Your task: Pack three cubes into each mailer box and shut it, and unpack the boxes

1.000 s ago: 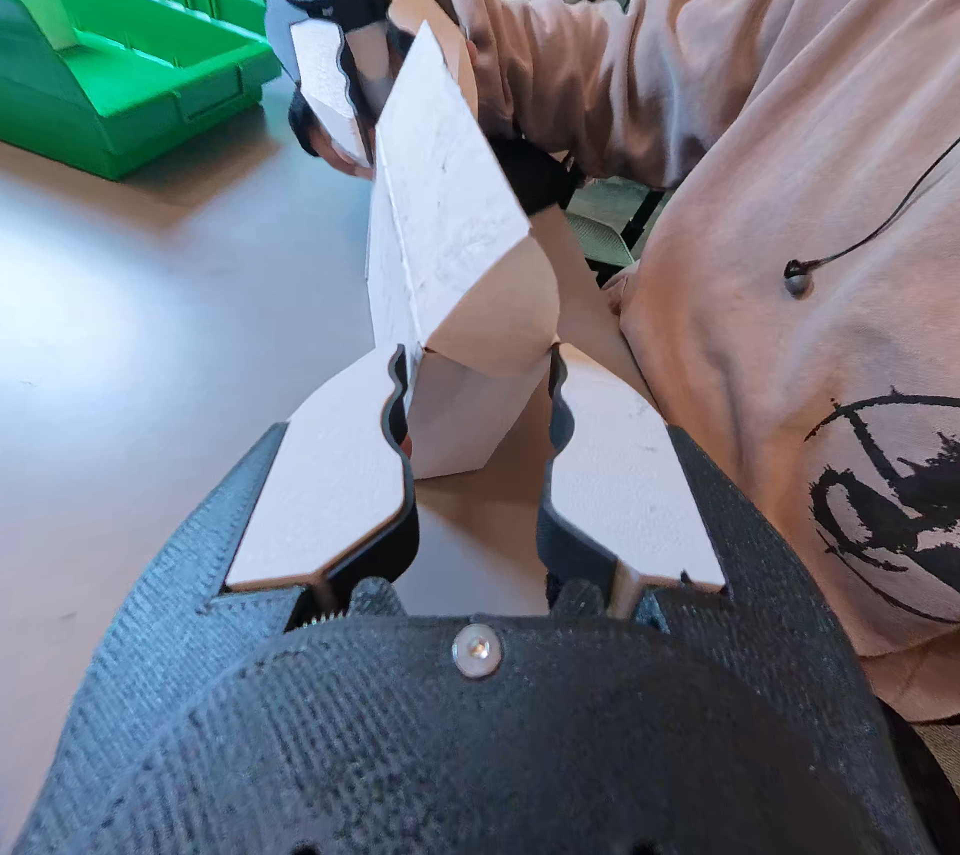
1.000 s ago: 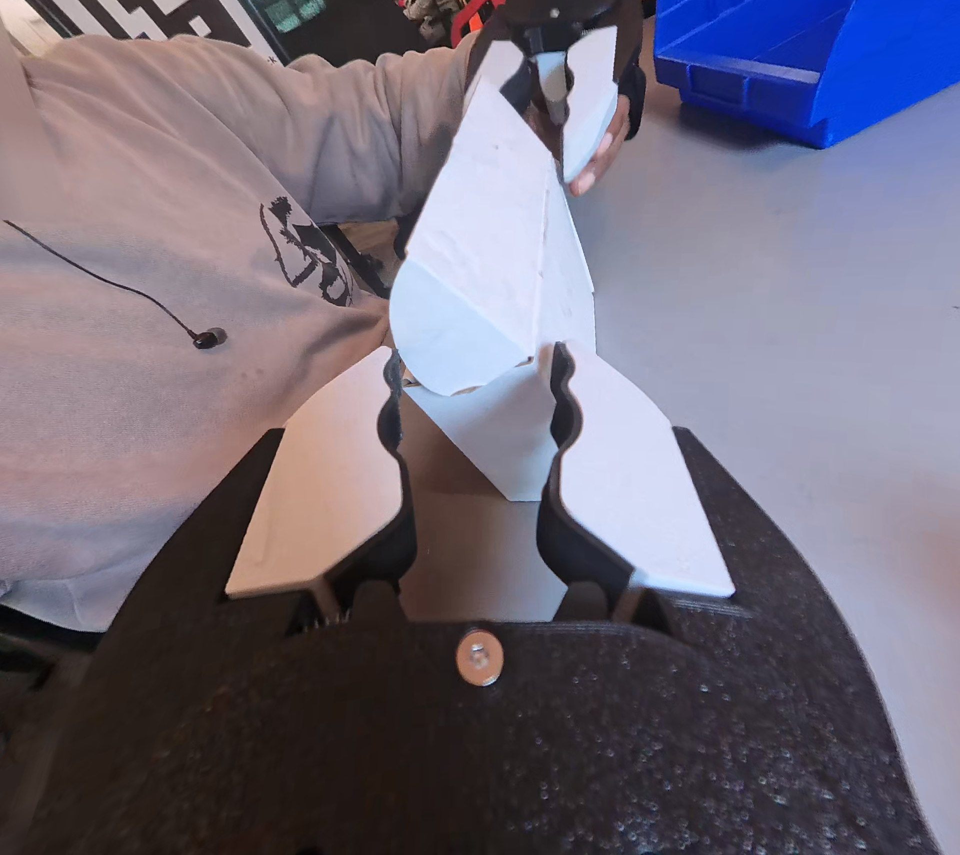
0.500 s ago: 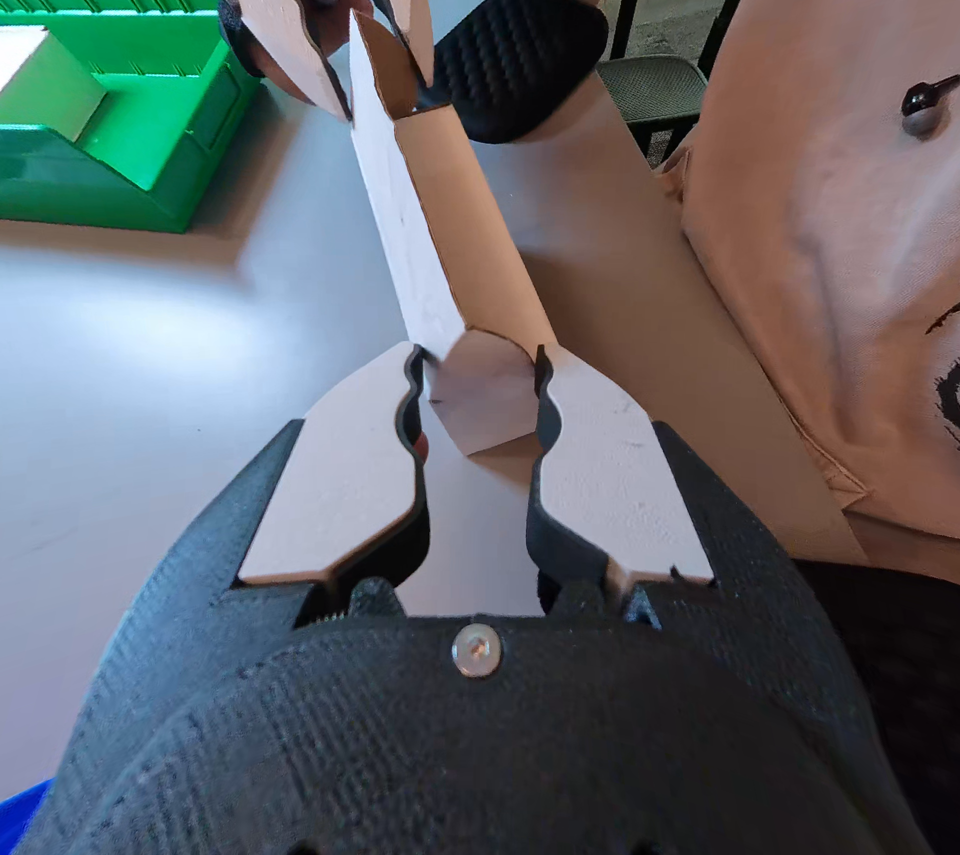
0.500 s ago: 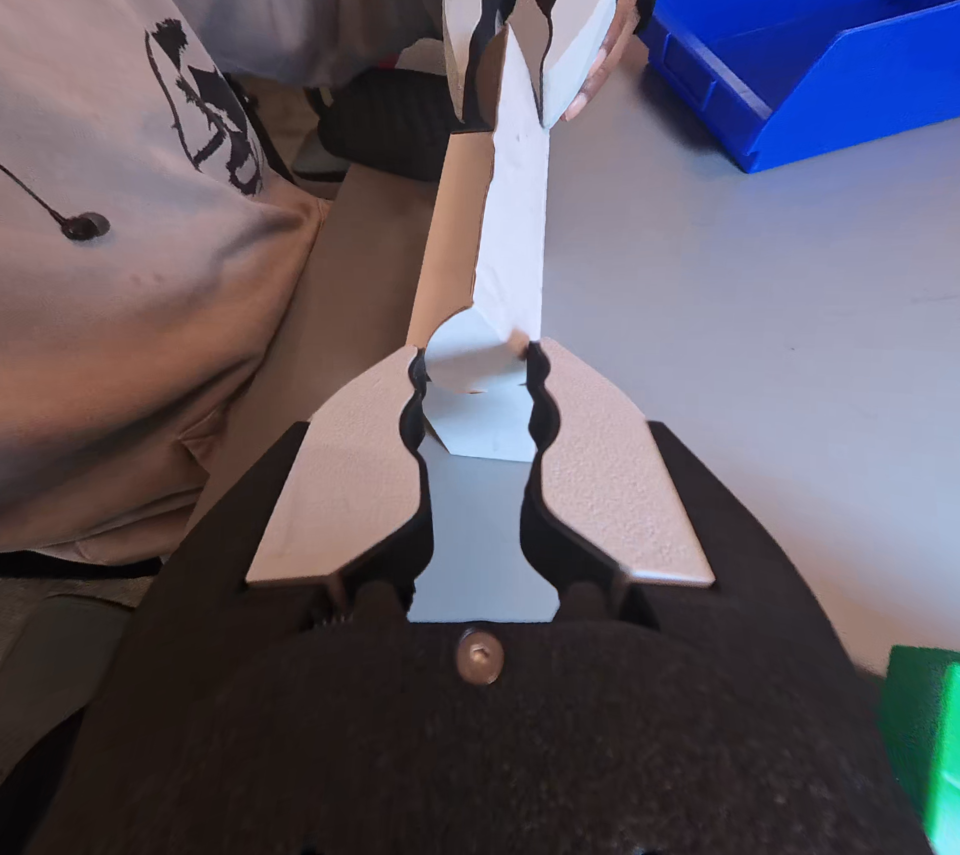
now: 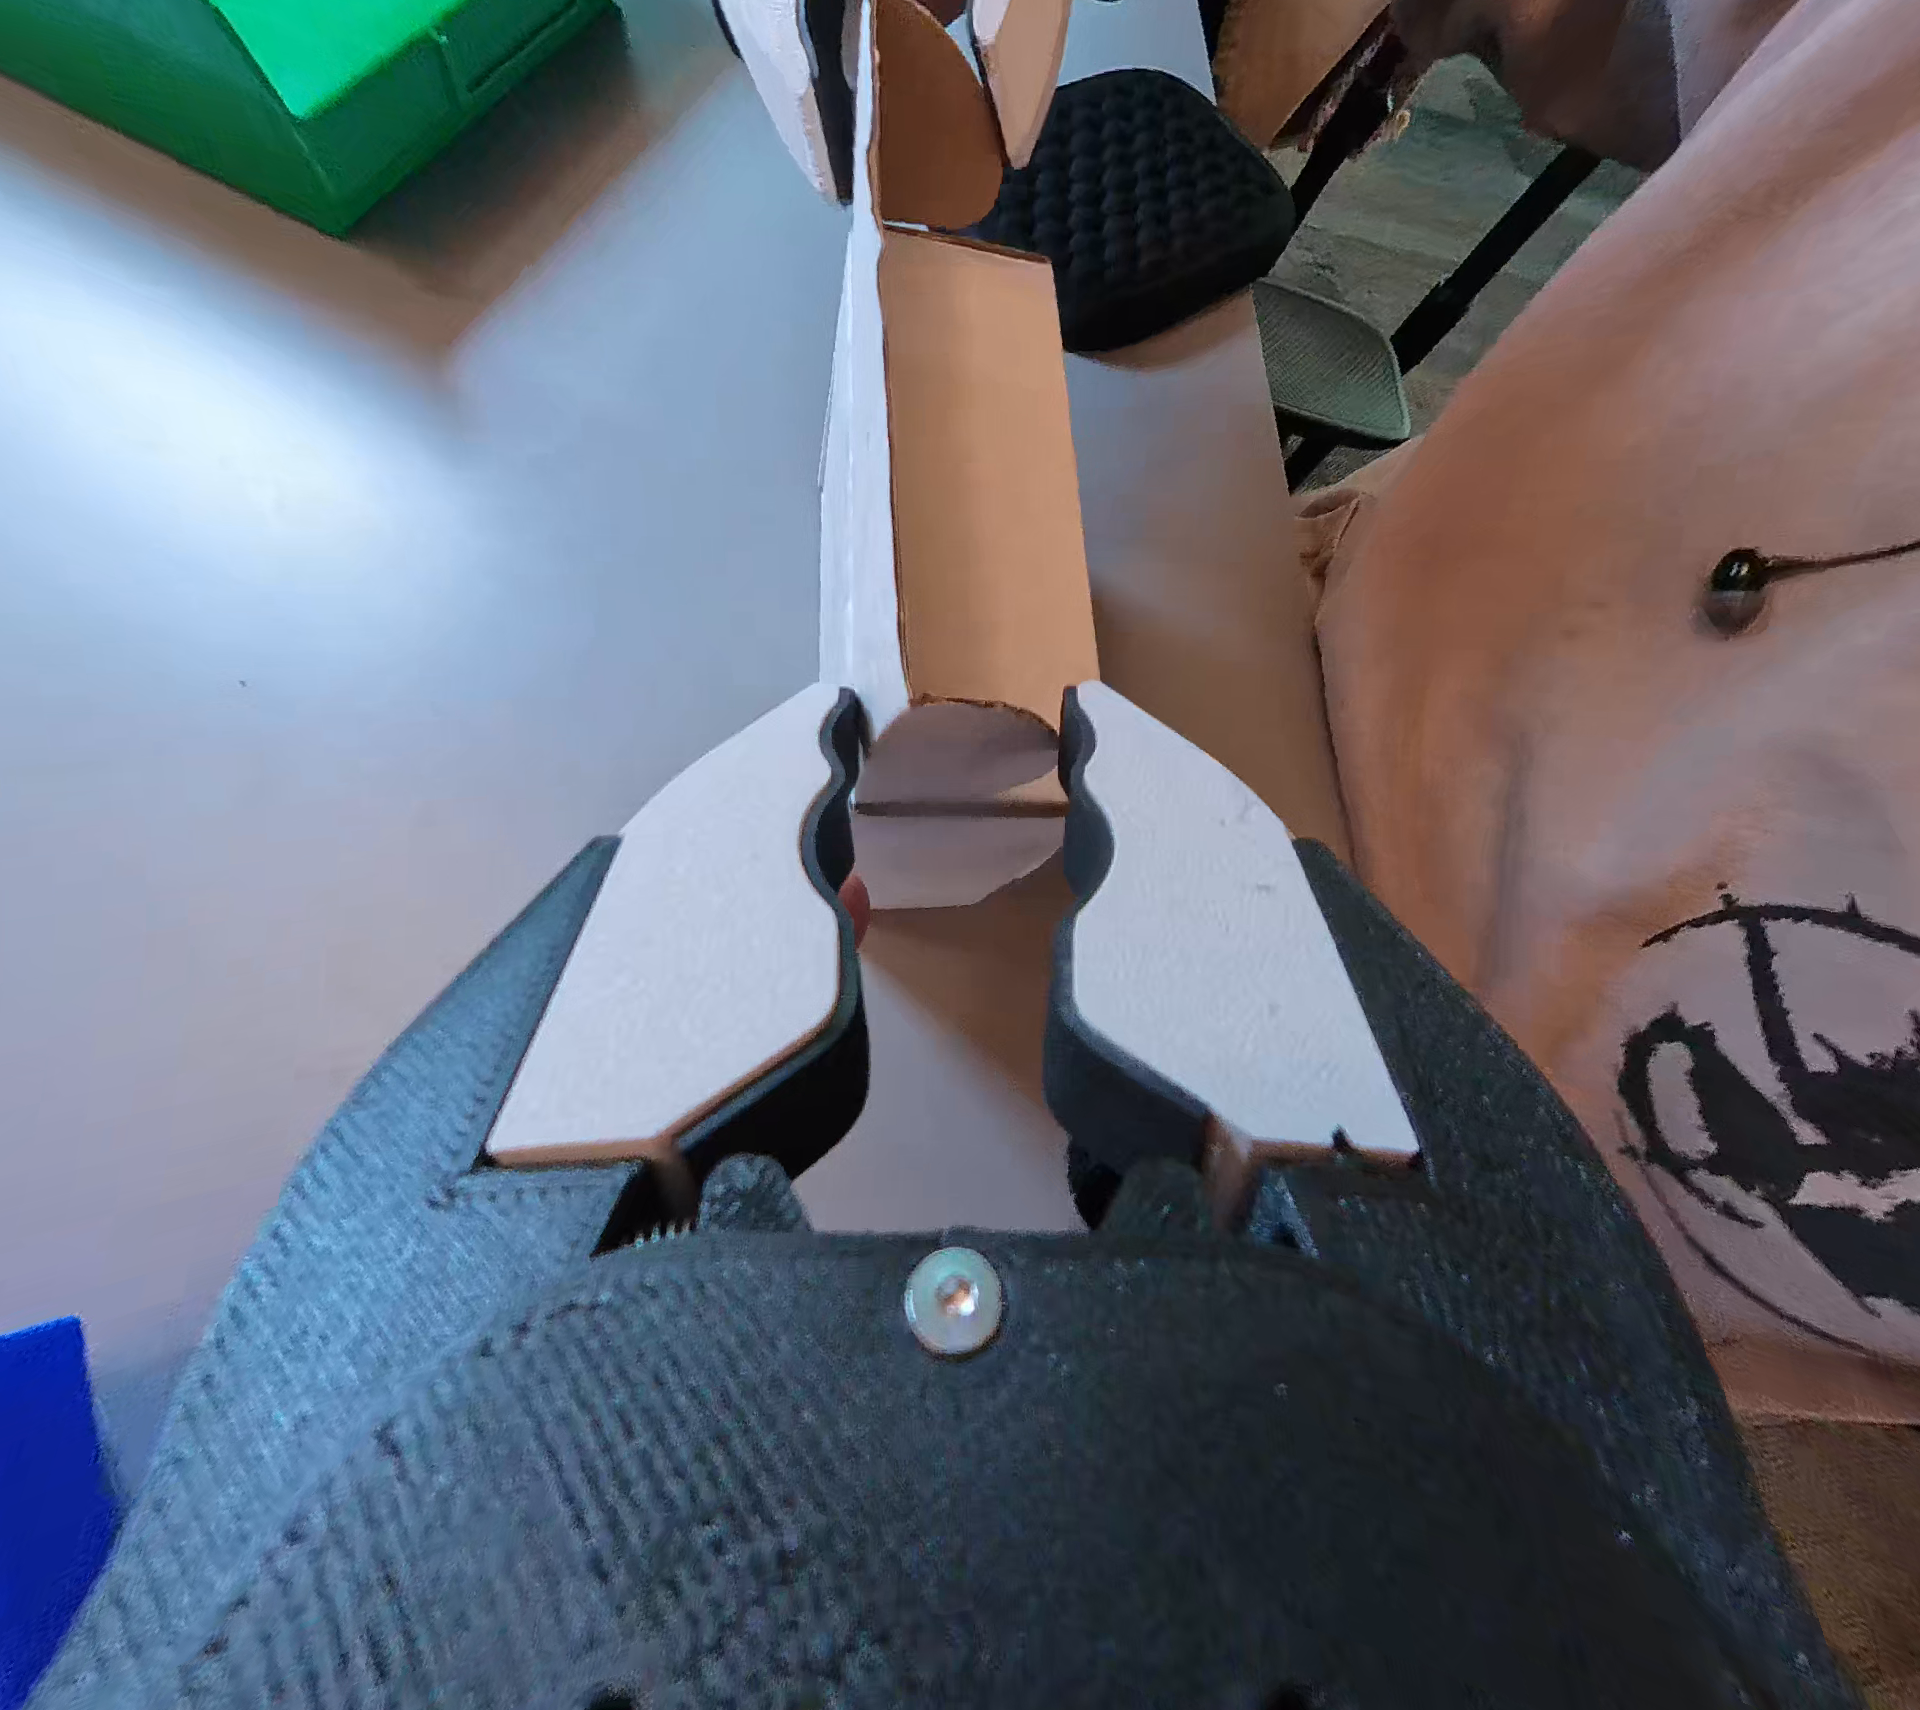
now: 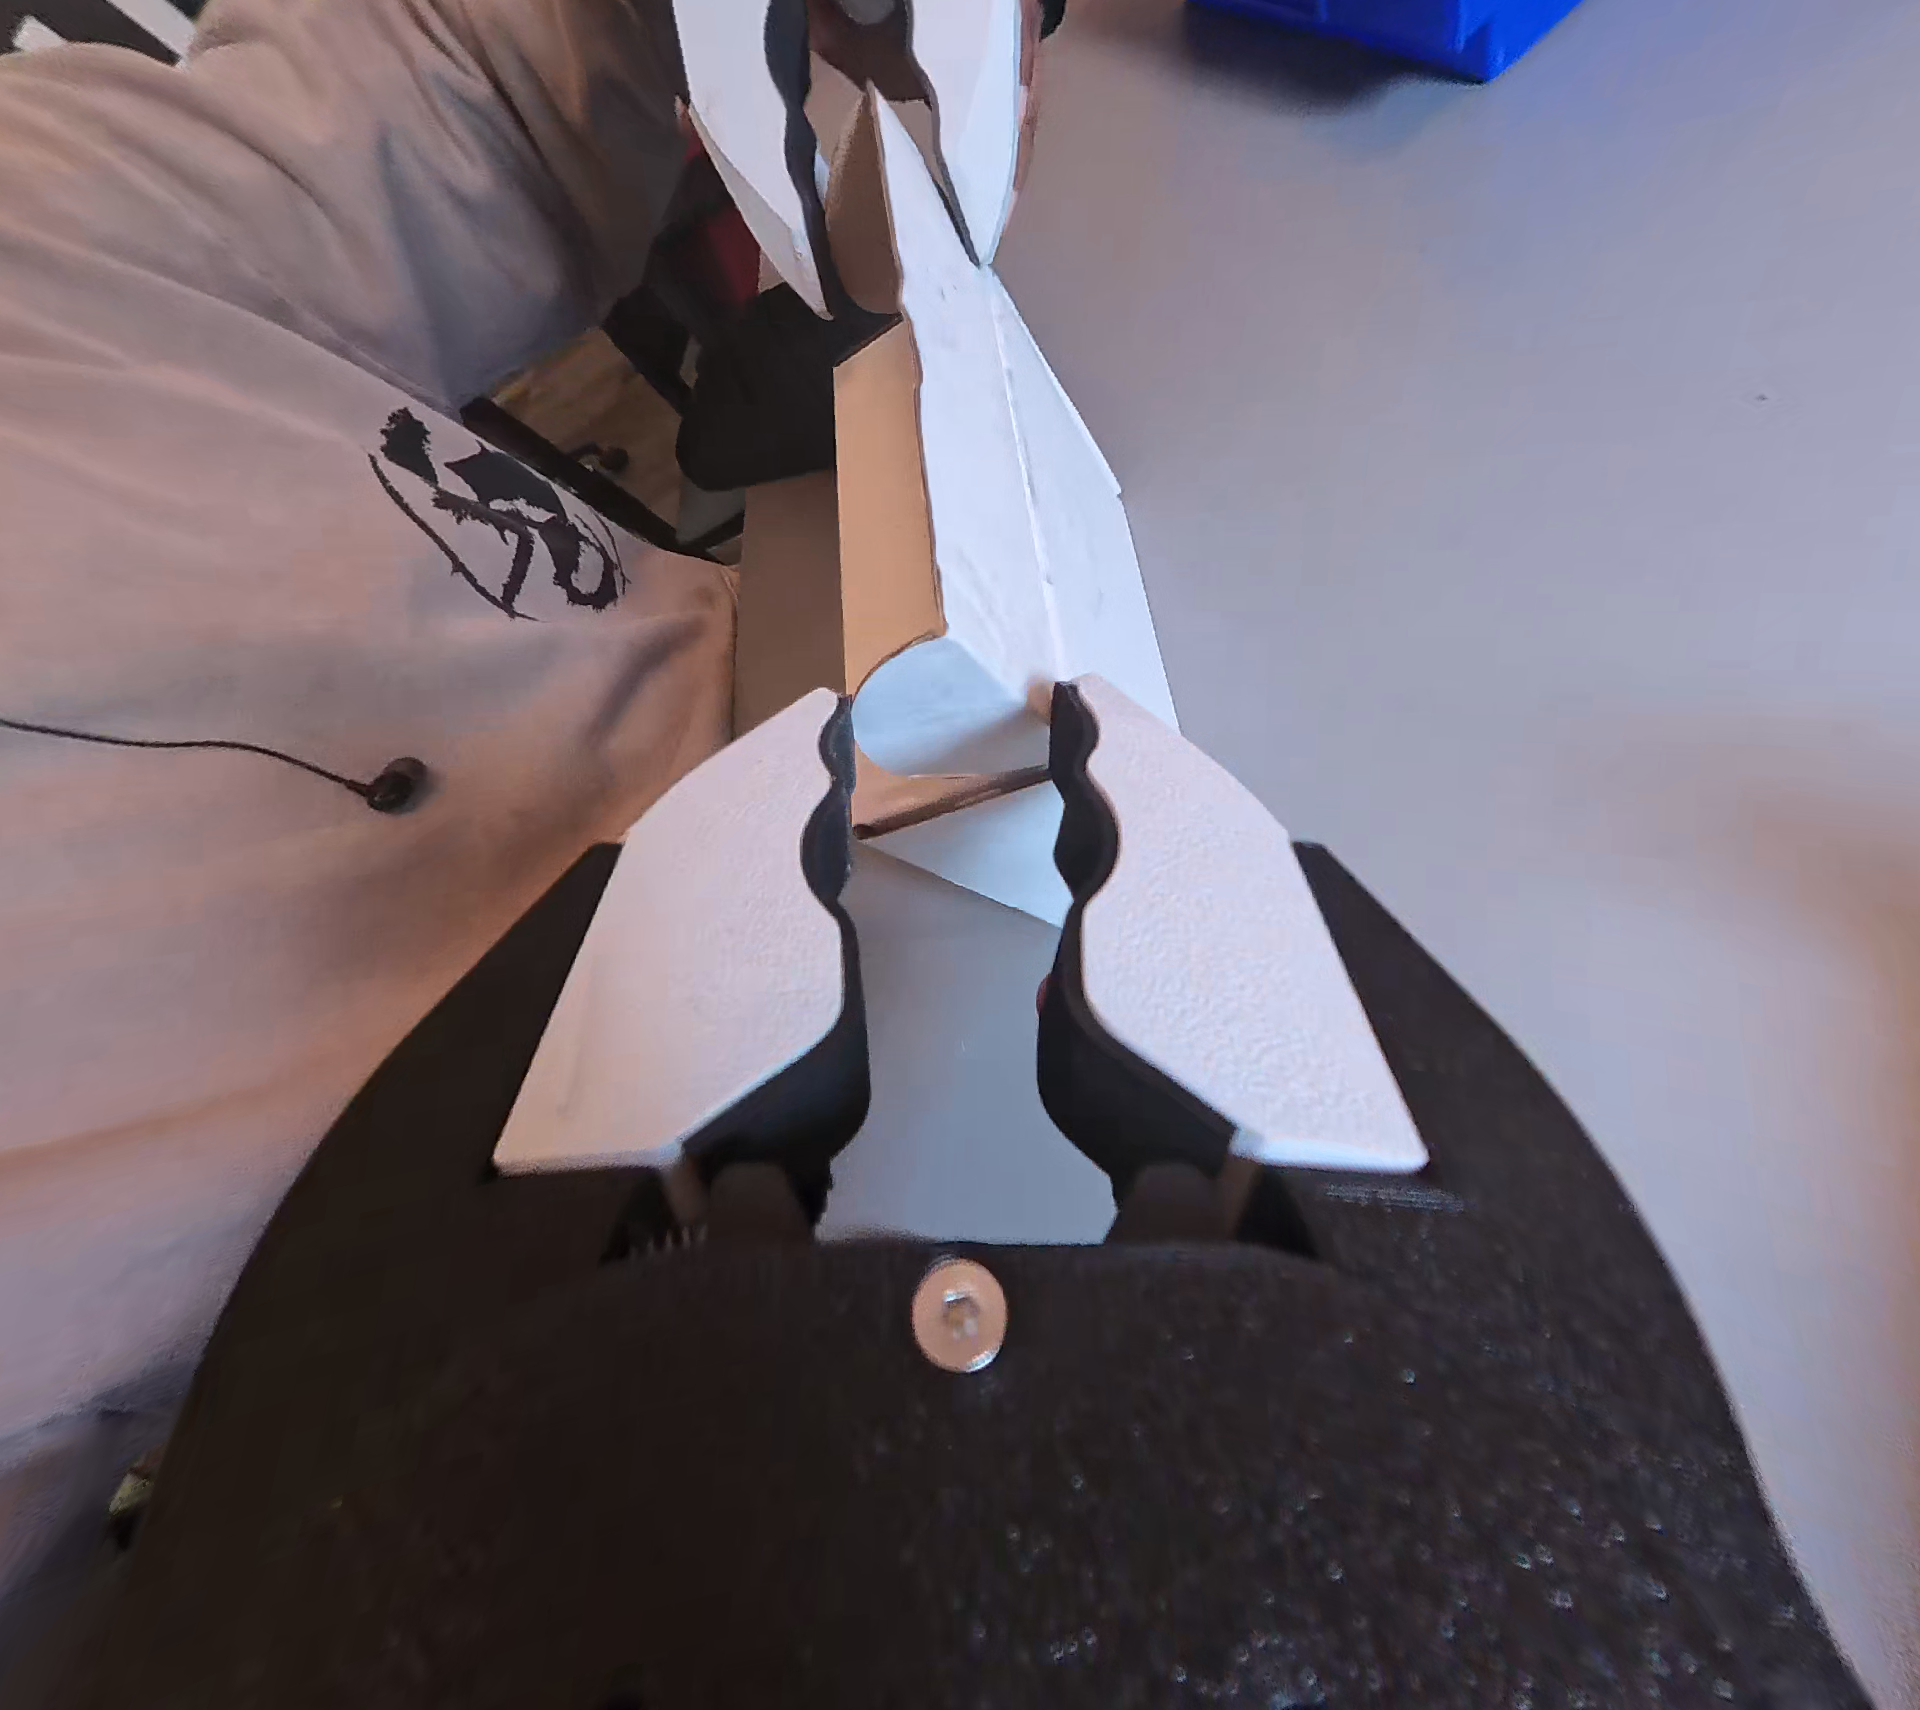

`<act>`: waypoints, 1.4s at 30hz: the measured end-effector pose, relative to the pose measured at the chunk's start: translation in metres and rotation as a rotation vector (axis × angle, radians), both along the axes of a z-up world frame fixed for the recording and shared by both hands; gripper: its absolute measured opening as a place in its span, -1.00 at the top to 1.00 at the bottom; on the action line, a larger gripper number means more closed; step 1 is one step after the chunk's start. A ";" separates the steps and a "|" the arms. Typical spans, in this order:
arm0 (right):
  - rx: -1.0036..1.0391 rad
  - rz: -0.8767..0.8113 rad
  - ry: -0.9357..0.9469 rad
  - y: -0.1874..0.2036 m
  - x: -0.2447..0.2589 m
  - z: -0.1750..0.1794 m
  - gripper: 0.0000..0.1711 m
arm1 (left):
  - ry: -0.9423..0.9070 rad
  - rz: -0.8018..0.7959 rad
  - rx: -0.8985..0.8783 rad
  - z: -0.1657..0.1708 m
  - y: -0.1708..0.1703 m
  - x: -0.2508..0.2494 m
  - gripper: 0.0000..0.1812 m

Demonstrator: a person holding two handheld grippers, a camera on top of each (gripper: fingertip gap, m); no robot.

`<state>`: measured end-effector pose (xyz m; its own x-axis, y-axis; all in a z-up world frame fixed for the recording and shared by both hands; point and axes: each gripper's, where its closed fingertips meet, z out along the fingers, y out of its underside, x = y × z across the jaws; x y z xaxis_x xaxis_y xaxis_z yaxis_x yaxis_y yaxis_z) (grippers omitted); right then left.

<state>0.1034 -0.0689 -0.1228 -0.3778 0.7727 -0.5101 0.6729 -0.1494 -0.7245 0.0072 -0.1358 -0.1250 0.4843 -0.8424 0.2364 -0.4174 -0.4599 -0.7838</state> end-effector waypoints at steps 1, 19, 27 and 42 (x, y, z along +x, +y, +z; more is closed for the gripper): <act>0.005 -0.008 0.003 0.000 0.000 0.000 0.58 | -0.012 0.015 -0.019 0.000 0.001 0.000 0.59; 0.492 0.091 0.244 -0.006 0.007 -0.012 0.57 | 0.189 -0.013 0.365 -0.010 -0.005 0.002 0.58; 0.578 0.092 0.307 -0.020 0.012 0.004 0.37 | 0.160 0.019 0.476 0.014 -0.014 0.008 0.30; 1.126 0.074 0.406 -0.031 0.017 -0.037 0.31 | 0.473 0.166 0.930 -0.034 -0.021 0.023 0.45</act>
